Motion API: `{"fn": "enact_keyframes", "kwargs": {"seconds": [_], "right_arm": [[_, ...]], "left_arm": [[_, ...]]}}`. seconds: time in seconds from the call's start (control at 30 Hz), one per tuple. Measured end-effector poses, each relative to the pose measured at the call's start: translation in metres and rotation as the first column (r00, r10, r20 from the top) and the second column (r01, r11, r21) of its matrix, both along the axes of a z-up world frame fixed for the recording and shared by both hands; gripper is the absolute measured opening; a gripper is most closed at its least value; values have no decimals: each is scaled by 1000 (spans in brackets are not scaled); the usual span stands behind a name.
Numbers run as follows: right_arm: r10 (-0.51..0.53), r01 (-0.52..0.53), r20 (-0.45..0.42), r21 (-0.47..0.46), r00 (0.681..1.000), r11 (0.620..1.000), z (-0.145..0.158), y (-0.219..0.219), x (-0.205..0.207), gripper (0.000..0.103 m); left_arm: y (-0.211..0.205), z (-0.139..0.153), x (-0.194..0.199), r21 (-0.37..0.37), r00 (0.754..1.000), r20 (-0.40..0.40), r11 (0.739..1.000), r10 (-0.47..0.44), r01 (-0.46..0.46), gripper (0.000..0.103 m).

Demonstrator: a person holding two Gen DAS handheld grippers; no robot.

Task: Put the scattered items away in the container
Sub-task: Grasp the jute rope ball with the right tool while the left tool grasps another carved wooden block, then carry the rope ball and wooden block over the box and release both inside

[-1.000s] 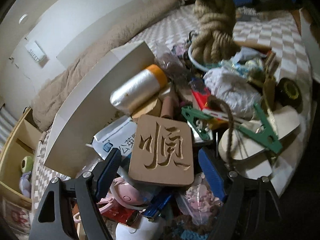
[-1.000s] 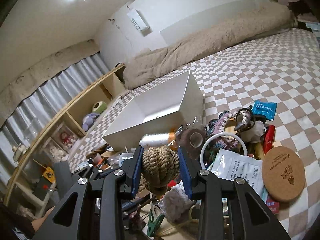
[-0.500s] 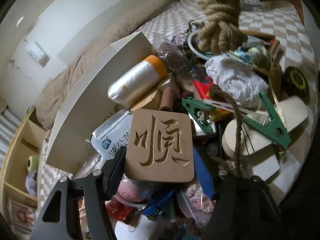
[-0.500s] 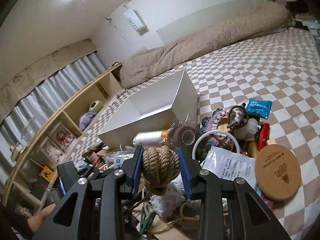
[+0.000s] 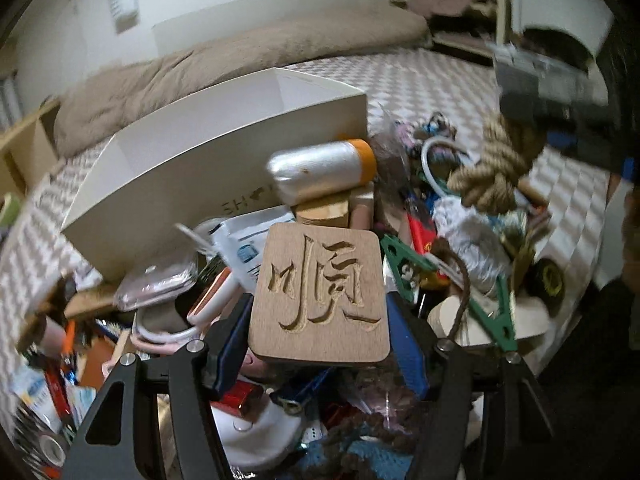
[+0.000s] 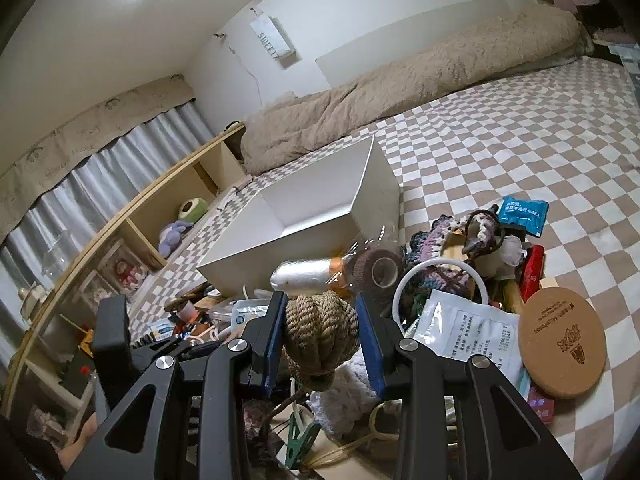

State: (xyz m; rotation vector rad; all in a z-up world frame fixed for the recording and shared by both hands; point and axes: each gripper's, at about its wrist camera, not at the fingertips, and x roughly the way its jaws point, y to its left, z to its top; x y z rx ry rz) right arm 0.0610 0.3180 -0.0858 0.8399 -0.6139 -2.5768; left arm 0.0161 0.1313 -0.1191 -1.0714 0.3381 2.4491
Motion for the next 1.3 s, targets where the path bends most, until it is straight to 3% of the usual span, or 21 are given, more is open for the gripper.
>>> {"fn": "enact_keyframes", "kwargs": {"seconds": [0.3,0.83,1.3], "right_arm": [[12,-12,-18,17,1000,1000,11,-22,5,36],[69,-67,-39,47,997,997,26,-79,13,36],[107,-101,-56,90,993,991,42,-117,10,36]], "left_arm": [[-9,22,8,85,998,-42,996,36,-32,64],[-70,61,30,211,980,-139,971,145,-114,63],[-99,75,29,288,967,-154,946,201,-150,63]]}}
